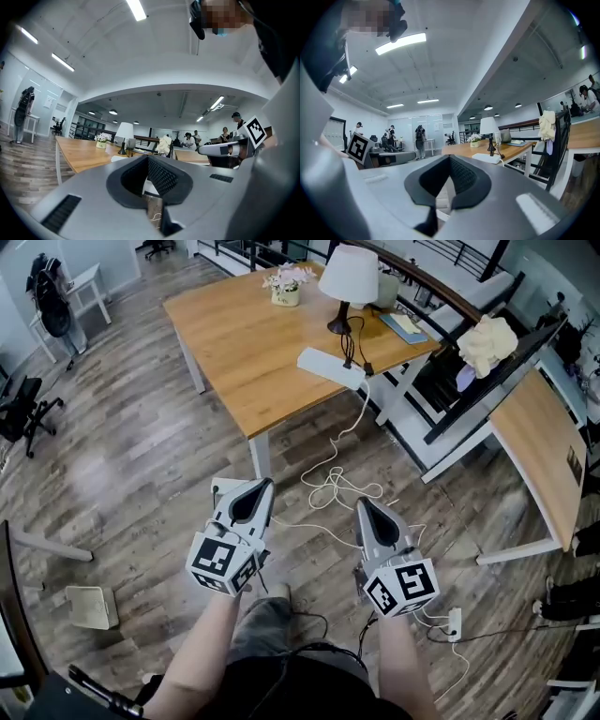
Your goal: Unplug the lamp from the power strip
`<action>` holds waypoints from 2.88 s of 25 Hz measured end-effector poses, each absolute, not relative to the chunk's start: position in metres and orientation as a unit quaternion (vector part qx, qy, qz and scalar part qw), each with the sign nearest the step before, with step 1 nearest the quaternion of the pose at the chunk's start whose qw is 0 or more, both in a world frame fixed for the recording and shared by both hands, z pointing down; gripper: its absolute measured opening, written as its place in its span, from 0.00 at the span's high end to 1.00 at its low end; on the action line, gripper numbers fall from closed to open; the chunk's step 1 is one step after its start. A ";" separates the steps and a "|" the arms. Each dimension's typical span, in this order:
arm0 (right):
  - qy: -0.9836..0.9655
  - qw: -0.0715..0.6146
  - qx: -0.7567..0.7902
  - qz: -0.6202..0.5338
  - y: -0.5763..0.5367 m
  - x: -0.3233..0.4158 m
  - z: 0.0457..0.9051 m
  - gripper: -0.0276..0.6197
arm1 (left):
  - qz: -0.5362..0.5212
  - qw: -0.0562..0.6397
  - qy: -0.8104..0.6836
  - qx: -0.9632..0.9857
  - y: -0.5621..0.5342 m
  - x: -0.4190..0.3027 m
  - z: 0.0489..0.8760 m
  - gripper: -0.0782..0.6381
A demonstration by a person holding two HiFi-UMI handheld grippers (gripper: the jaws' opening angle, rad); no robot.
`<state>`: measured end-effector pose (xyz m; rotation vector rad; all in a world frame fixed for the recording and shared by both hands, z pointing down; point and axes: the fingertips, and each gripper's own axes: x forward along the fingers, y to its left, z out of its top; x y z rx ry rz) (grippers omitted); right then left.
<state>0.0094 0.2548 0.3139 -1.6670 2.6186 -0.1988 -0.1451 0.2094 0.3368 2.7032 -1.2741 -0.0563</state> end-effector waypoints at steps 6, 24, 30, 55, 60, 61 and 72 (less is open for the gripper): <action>0.830 0.011 -0.553 -0.072 0.224 0.013 0.323 0.95 | -0.020 0.080 -0.411 0.908 0.169 -0.145 0.342 0.90; 0.849 0.011 -0.521 -0.086 0.066 0.028 0.338 0.95 | -0.015 0.079 -0.431 0.899 0.040 -0.126 0.352 0.90; 0.853 0.001 -0.513 -0.095 0.010 0.046 0.345 0.95 | -0.012 0.085 -0.430 0.899 -0.014 -0.100 0.353 0.90; 0.864 -0.032 -0.481 -0.145 -0.106 0.106 0.401 0.95 | 0.002 0.094 -0.440 0.893 -0.126 -0.035 0.377 0.90; 0.865 -0.050 -0.479 -0.142 -0.117 0.110 0.409 0.95 | 0.016 0.093 -0.424 0.901 -0.138 -0.015 0.387 0.90; 0.864 -0.054 -0.480 -0.142 -0.120 0.112 0.410 0.95 | 0.019 0.091 -0.421 0.902 -0.141 -0.011 0.390 0.90; 0.864 -0.100 -0.472 -0.144 -0.174 0.114 0.431 0.94 | 0.064 0.098 -0.392 0.913 -0.184 0.024 0.424 0.90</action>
